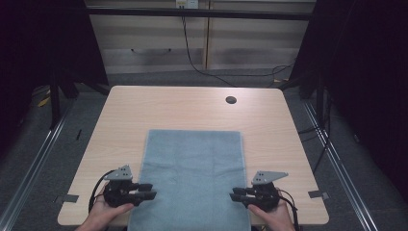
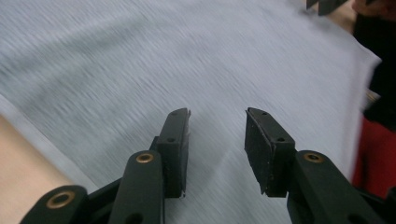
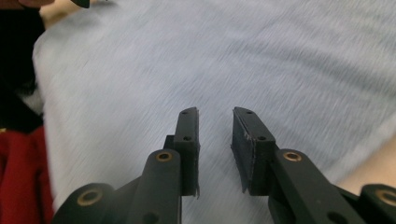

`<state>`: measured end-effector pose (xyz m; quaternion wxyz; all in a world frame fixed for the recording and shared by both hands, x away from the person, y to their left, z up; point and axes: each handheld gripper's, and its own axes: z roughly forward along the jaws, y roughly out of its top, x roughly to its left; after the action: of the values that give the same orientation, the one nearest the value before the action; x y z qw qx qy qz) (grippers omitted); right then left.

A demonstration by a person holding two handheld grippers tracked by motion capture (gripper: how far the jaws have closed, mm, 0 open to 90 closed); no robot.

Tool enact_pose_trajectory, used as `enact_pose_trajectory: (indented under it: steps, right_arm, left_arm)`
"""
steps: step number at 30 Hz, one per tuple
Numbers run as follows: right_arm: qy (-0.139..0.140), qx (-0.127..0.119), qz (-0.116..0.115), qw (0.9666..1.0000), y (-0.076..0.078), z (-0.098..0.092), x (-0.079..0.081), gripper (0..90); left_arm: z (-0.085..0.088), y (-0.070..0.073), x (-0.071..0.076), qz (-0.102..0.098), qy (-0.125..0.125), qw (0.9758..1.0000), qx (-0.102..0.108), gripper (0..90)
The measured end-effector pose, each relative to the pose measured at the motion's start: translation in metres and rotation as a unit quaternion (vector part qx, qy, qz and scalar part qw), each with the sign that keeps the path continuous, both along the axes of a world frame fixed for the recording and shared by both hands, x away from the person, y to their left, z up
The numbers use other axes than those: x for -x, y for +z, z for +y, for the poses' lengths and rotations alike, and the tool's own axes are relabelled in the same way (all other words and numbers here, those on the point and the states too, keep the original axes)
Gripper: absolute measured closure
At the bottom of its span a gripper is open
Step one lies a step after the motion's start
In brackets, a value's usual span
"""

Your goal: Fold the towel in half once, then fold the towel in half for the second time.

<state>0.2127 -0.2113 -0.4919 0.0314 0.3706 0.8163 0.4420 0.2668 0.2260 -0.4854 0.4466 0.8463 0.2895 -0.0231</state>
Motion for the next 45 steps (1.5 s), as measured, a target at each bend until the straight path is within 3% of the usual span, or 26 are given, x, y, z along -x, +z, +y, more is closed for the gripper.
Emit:
enact_pose_trajectory:
  steps: [4, 7, 8, 11, 13, 16, 19, 20, 24, 27, 31, 34, 39, 45]
  right_arm:
    - [-0.016, 0.003, -0.014, 0.9998, 0.0, 0.006, -0.028, 69.1]
    - [-0.032, 0.003, -0.021, 0.9993, 0.002, 0.009, -0.047, 65.4]
    - [-0.038, 0.0, -0.021, 0.9991, 0.001, 0.01, -0.055, 63.9]
    - [-0.052, 0.014, -0.023, 0.9983, -0.001, 0.015, -0.074, 61.1]
    - [-0.065, 0.014, -0.022, 0.9975, -0.002, 0.017, -0.085, 58.8]
    - [-0.08, 0.027, -0.033, 0.9959, -0.004, 0.019, -0.102, 57.2]
    - [-0.102, 0.021, -0.03, 0.9941, -0.009, 0.019, -0.112, 56.7]
    - [-0.101, 0.03, -0.027, 0.9941, -0.012, 0.019, -0.113, 56.8]
    - [-0.096, 0.047, -0.024, 0.994, -0.015, 0.022, -0.105, 56.6]
    - [-0.086, 0.055, -0.025, 0.9945, -0.015, 0.023, -0.097, 56.9]
    - [-0.074, 0.057, -0.031, 0.9951, -0.015, 0.022, -0.086, 57.2]
    - [-0.058, 0.069, -0.037, 0.9952, -0.014, 0.023, -0.074, 57.1]
    - [-0.044, 0.057, -0.03, 0.997, -0.013, 0.02, -0.055, 57.2]
    - [-0.021, 0.083, -0.023, 0.996, -0.007, 0.026, -0.028, 57.2]
  left_arm:
    - [-0.011, 0.002, -0.029, -0.009, 0.019, 0.9998, -0.004, 59.7]
    - [-0.016, -0.001, -0.049, -0.012, 0.047, 0.9988, -0.002, 58.7]
    - [-0.016, -0.002, -0.055, -0.024, 0.057, 0.9981, -0.001, 58.6]
    - [-0.018, -0.005, -0.07, -0.025, 0.073, 0.9969, -0.011, 57.4]
    - [-0.017, -0.01, -0.078, -0.023, 0.087, 0.9959, -0.006, 56.7]
    - [-0.016, -0.016, -0.086, -0.029, 0.094, 0.9944, -0.037, 54.7]
    - [-0.015, -0.02, -0.085, -0.037, 0.09, 0.9945, -0.039, 56.4]
    - [-0.016, -0.02, -0.084, -0.038, 0.09, 0.9944, -0.04, 56.4]
    - [-0.015, -0.022, -0.077, -0.035, 0.093, 0.9946, -0.032, 57.1]
    - [-0.014, -0.021, -0.064, -0.038, 0.082, 0.9952, -0.037, 58.1]
    - [-0.011, -0.018, -0.047, -0.01, 0.068, 0.9971, -0.033, 58.9]
    - [-0.007, -0.018, -0.031, -0.015, 0.061, 0.9975, -0.03, 61.6]
    - [-0.005, -0.017, -0.007, -0.021, 0.045, 0.998, -0.038, 61.6]
    - [0.002, -0.015, 0.011, 0.0, 0.027, 0.9992, -0.029, 61.5]
